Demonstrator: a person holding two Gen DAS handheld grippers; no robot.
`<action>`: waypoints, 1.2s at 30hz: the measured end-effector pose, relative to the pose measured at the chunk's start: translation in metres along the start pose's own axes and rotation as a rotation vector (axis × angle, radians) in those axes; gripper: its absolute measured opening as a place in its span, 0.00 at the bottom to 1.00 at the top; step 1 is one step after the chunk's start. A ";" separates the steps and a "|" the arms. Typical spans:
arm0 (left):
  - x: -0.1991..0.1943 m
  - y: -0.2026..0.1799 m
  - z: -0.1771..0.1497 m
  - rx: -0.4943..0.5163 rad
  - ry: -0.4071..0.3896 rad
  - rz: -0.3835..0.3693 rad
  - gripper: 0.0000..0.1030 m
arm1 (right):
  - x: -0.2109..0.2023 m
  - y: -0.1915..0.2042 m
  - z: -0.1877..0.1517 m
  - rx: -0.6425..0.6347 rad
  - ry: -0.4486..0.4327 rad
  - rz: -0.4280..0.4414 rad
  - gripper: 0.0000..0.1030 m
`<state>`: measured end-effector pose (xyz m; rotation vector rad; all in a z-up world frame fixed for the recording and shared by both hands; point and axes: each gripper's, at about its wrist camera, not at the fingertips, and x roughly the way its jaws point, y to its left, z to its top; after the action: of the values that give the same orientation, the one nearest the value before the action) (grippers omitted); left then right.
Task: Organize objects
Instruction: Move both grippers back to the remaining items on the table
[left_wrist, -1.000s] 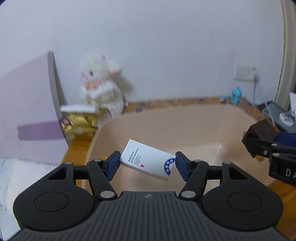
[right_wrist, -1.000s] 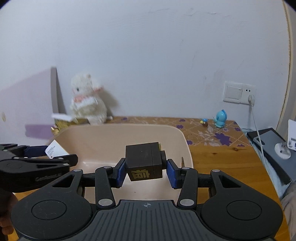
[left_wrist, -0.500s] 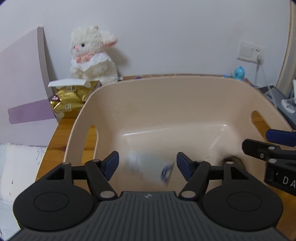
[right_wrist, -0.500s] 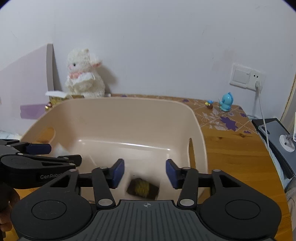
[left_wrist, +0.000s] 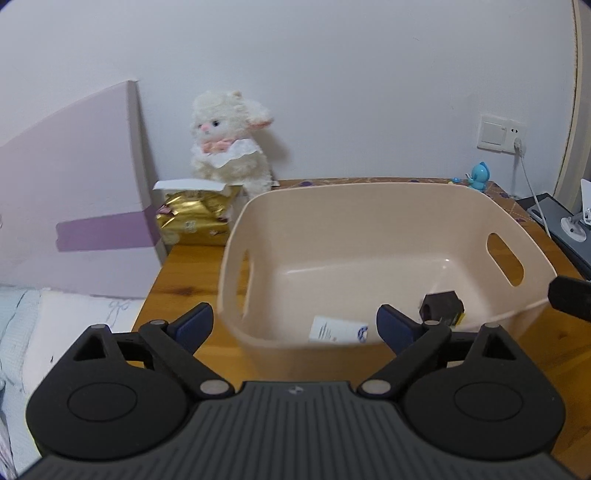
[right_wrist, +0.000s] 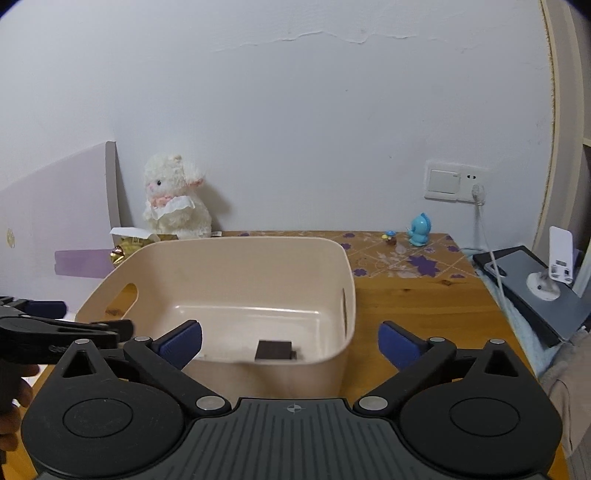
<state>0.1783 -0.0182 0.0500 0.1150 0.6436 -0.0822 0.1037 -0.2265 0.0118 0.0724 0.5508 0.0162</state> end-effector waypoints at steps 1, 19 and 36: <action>-0.004 0.002 -0.004 -0.005 0.001 -0.003 0.94 | -0.003 0.000 -0.003 -0.001 0.003 -0.002 1.00; 0.005 0.017 -0.078 -0.003 0.157 0.006 0.95 | 0.009 -0.024 -0.080 -0.023 0.159 -0.104 1.00; 0.039 0.009 -0.087 -0.008 0.207 -0.042 0.95 | 0.055 -0.005 -0.098 -0.038 0.232 -0.042 1.00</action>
<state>0.1584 0.0009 -0.0421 0.1025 0.8535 -0.1094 0.0994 -0.2235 -0.1008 0.0222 0.7838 -0.0064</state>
